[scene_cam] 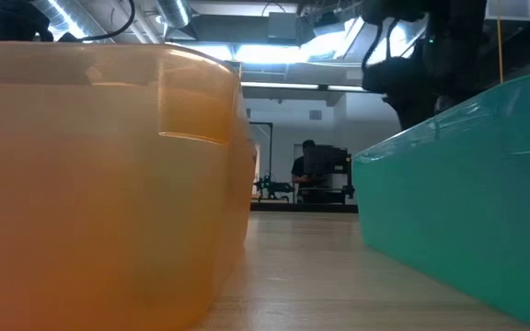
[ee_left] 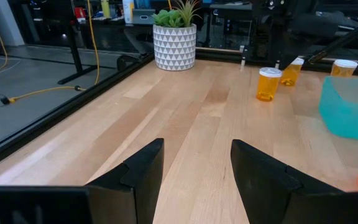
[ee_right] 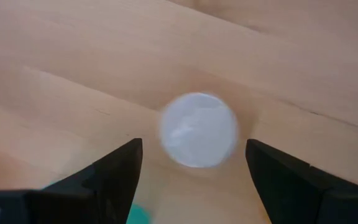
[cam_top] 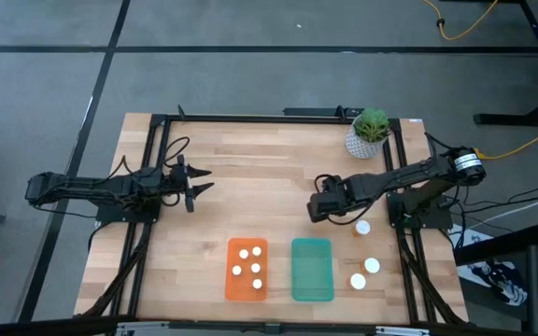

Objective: Pick and place medicine bottles into bin by pill shape (circle, oval)
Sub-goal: Put the top big orange pill bottle into the green bin

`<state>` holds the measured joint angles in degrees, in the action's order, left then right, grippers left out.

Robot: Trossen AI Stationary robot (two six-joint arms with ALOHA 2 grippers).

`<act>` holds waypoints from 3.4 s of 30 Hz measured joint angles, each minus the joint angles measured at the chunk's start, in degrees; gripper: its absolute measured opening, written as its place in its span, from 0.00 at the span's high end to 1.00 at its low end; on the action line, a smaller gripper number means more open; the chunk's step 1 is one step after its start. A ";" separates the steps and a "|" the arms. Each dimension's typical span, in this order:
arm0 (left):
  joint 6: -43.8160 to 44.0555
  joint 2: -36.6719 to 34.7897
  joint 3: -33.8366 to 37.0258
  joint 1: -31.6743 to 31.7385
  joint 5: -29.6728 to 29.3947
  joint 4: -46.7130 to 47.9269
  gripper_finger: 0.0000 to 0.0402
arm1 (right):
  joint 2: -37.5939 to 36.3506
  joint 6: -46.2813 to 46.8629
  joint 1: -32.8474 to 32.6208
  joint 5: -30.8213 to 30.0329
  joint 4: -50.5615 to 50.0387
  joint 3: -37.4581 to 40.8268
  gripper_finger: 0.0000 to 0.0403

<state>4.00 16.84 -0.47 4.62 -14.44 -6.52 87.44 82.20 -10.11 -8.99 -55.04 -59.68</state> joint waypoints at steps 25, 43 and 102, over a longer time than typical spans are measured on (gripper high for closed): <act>-0.01 -0.02 0.00 0.02 -0.01 -0.05 0.55 | 6.11 -5.75 2.62 1.09 1.99 0.00 0.28; 0.01 -0.01 0.00 0.01 -0.02 -0.04 0.55 | 5.52 -9.21 1.77 1.70 1.47 -3.37 0.48; -0.01 -0.01 0.00 0.02 -0.02 0.00 0.55 | 20.24 -4.64 -15.34 3.51 6.27 -19.12 0.47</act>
<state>3.99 16.83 -0.47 4.64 -14.46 -6.52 107.68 77.56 -25.45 -5.48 -48.77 -78.81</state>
